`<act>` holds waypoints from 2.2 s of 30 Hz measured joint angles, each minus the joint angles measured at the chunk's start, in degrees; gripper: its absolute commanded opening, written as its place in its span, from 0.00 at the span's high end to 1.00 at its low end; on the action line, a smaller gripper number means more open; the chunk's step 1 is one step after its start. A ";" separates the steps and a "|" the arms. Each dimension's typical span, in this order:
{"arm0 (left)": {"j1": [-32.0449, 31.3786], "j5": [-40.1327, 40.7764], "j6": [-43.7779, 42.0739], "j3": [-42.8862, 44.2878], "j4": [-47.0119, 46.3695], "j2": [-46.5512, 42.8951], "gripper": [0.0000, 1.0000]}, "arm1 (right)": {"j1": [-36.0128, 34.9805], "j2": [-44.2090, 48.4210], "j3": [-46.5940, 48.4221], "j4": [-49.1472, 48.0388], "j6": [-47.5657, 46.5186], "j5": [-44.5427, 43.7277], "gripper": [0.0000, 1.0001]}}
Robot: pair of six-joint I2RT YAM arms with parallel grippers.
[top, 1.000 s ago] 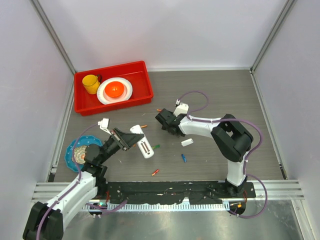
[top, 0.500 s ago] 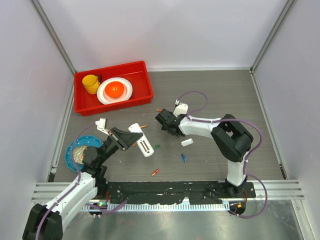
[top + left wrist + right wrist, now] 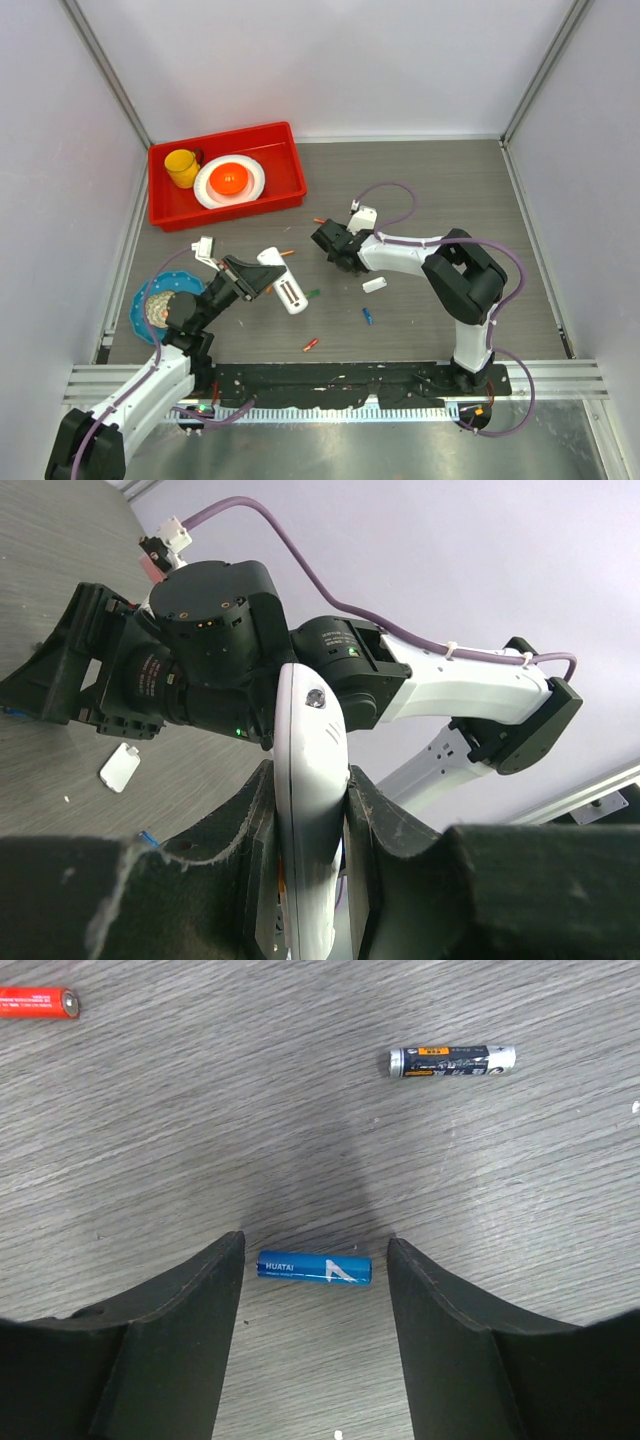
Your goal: Load the batteries into the remote control
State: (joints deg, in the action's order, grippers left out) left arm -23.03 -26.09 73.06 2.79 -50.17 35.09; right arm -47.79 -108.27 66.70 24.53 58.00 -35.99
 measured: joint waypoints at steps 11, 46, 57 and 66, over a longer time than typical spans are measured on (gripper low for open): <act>0.00 0.22 -0.02 0.00 1.73 -0.55 1.00 | 0.00 0.00 -0.15 0.26 -0.26 -0.37 0.41; -0.98 1.29 -0.02 -0.02 3.82 -1.75 1.00 | 1.60 10.10 -2.82 -7.26 -67.58 20.26 0.99; -1.79 1.53 -0.02 -0.02 3.78 -3.02 0.99 | 2.29 10.14 -6.71 -8.76 -82.95 24.90 0.99; -2.10 1.68 -0.04 -0.02 3.78 -3.02 1.00 | 3.50 8.26 -6.75 -8.24 -82.53 31.85 0.96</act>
State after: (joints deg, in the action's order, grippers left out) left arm -25.12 -24.40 73.01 2.76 -46.39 32.08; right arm -44.29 -100.01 59.94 16.29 -24.53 -4.14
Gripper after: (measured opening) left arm 0.304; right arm 0.506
